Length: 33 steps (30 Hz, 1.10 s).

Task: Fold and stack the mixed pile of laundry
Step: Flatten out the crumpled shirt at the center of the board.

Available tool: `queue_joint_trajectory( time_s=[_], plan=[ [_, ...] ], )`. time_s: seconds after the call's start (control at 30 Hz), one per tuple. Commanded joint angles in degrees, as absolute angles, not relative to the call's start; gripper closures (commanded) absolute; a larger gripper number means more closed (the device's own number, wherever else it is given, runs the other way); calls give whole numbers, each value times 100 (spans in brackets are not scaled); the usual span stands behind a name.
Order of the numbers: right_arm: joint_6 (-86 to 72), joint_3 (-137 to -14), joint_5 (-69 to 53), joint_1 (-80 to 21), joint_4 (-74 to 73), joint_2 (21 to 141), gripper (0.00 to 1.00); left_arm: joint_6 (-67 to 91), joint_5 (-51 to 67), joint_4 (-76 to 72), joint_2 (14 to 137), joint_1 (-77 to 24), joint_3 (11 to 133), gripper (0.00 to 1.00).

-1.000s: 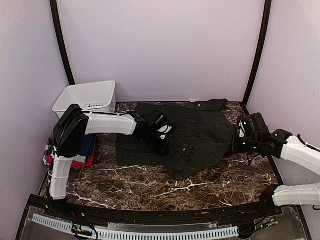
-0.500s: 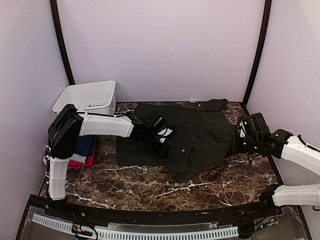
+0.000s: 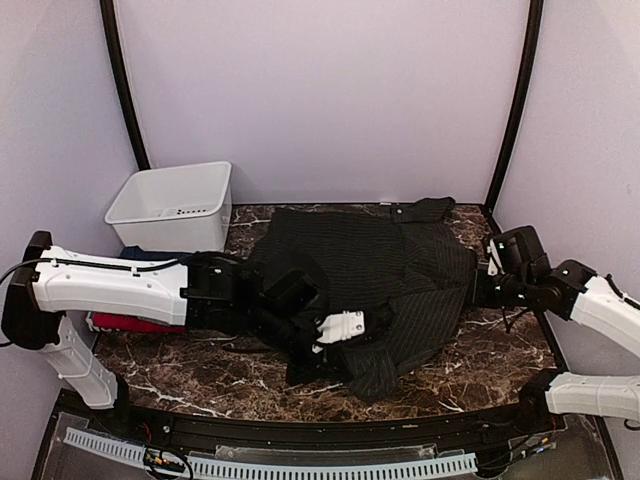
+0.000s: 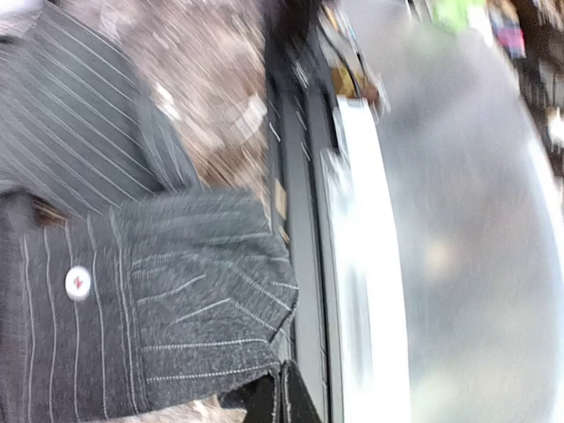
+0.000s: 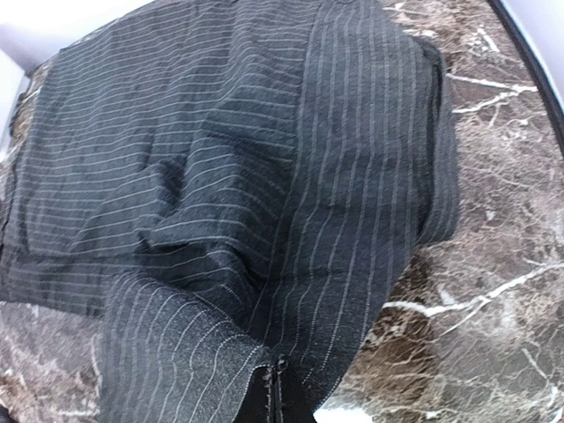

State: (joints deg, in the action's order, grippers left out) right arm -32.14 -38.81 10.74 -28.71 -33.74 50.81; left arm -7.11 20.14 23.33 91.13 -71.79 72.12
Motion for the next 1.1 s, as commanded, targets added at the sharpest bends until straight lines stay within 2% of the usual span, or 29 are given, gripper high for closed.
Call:
queue_joint_trajectory(
  time_s=[0.0,0.13,0.2,0.27,0.33,0.43,0.57,0.67,0.87,1.07],
  plan=[
    [-3382,-4026,361,-2839,-3595,4808,100,-1562,1201,3203,9562,-7716,7038,98],
    [-3846,-3932,-192,-2934,-3892,4659,100,-1277,1187,3357,9718,-7937,7292,85],
    [-4032,-3957,-370,-3011,-4046,4613,81,-1018,1624,3232,9572,-7766,7362,78],
    [-4287,-4079,-324,-3146,-4330,4499,62,-519,2400,2739,9229,-7276,7203,63],
    [-4476,-4205,-207,-3268,-4564,4239,53,208,2662,2050,8820,-6667,6846,56],
    [-4545,-4406,51,-3360,-4848,3936,41,1272,2021,1587,8493,-5863,6428,53],
    [-4224,-4532,333,-3362,-4407,4026,37,2163,1313,1851,8972,-4730,6588,57],
    [-3892,-4714,422,-3342,-3762,4778,36,2464,1204,1902,9469,-4155,6657,63],
    [-3184,-5276,66,-3100,-3057,6463,37,2573,608,2563,10100,-3998,6711,63],
    [-2675,-5359,-596,-2363,-2484,7332,39,2727,378,2814,10360,-3779,6231,67]
  ],
)
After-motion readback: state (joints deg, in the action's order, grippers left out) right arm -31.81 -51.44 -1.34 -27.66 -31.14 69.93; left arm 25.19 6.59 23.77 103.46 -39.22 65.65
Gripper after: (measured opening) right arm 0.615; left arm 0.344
